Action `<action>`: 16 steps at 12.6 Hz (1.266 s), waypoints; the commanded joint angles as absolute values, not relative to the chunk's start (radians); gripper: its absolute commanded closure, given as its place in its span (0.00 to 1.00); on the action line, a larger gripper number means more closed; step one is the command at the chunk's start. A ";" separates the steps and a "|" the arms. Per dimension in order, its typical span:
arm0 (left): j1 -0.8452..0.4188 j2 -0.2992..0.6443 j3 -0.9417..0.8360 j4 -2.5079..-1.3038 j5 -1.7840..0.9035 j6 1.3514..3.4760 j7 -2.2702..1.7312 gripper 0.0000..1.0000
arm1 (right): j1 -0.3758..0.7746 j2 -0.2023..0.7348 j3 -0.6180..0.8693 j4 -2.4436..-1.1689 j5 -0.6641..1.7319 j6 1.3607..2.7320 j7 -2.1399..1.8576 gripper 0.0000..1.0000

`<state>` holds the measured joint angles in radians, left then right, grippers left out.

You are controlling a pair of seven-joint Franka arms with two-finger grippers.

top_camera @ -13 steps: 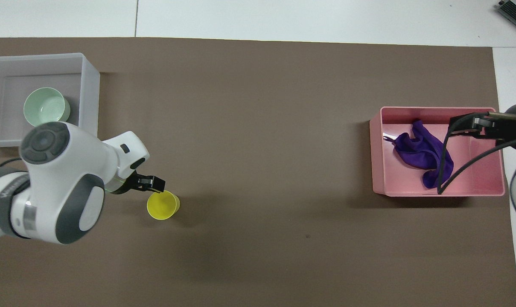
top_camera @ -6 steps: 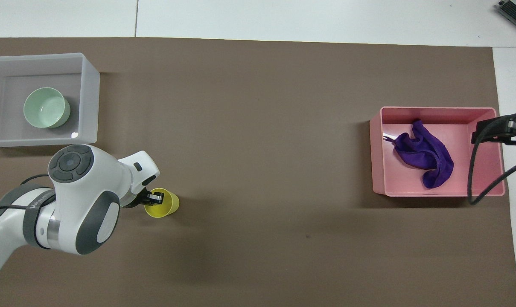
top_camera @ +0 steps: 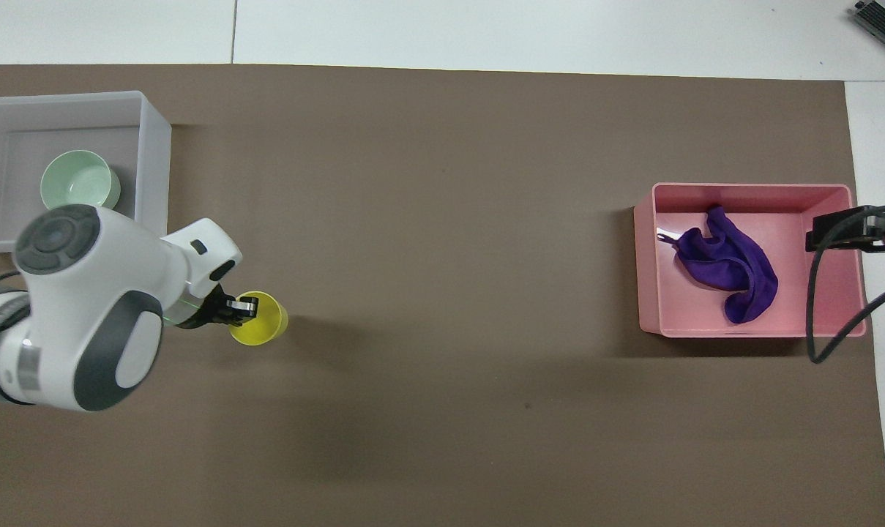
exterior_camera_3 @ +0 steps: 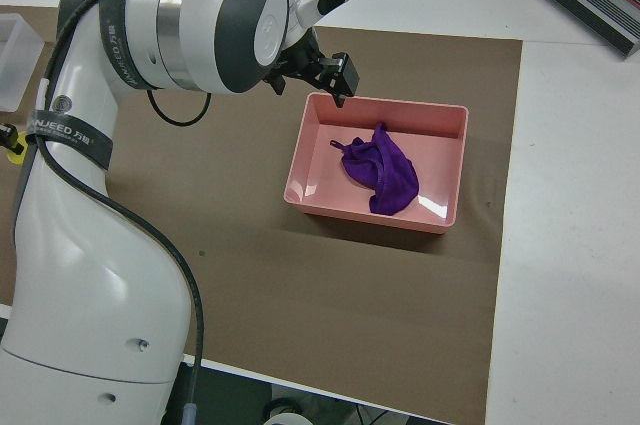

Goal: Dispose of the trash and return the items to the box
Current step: 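Grasp the yellow cup with the left gripper and lift it, then carry the yellow cup into the clear box beside the bowl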

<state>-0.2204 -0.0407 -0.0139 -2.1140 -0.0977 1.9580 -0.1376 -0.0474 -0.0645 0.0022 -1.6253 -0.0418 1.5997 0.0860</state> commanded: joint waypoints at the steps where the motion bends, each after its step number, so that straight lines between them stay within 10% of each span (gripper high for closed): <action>1: -0.091 0.029 -0.014 -1.871 -0.081 1.789 -0.133 1.00 | -0.058 -0.066 0.006 -1.635 -0.032 1.577 0.040 0.00; 8: 0.148 0.349 -0.014 -1.436 0.031 1.799 -0.108 1.00 | -0.044 -0.071 0.011 -1.649 -0.031 1.571 0.026 0.00; 16: 0.235 0.515 -0.014 -1.407 0.018 2.009 -0.104 1.00 | -0.044 -0.071 0.011 -1.652 -0.028 1.589 0.026 0.00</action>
